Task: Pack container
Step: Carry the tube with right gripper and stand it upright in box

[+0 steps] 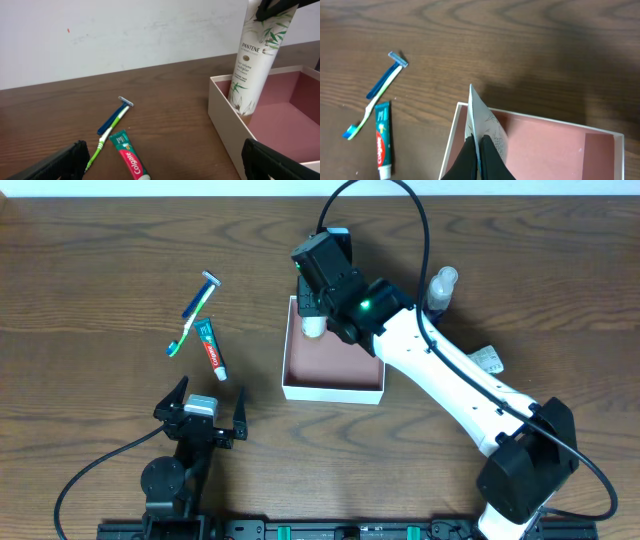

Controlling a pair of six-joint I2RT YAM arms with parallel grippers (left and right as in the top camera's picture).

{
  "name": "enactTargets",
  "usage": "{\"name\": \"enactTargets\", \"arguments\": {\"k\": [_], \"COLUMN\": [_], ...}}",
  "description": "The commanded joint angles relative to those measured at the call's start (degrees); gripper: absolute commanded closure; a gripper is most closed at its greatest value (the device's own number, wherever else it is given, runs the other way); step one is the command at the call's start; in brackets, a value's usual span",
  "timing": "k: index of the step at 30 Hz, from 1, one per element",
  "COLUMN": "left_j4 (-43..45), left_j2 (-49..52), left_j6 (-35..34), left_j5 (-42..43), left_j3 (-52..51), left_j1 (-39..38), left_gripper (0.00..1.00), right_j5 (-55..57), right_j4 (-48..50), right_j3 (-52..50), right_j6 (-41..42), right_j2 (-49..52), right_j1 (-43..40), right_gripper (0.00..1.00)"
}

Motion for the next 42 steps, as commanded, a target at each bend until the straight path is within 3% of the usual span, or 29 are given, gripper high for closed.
{"name": "enactTargets", "arguments": {"k": [1,40,42], "left_j4": [-1.77,-1.77,-1.77], "left_j2": [0.04,0.04,0.04], "left_j6": [0.94,0.94,0.94], "left_j5": [1.60,1.62,1.60], "left_j3": [-1.03,-1.03,-1.03], "left_j1": [0.24,0.24,0.24], "left_gripper": [0.02,0.02,0.02], "right_j5": [4.68,13.66,13.66], "right_j4": [1.42,5.31,5.55], "right_j3": [1.09,1.09,1.09], "right_j6": [2.73,7.80,7.80], "right_j2": [-0.87,5.25,5.60], "right_j1": [1.33,3.91,3.91], "right_gripper": [0.98,0.98,0.79]}}
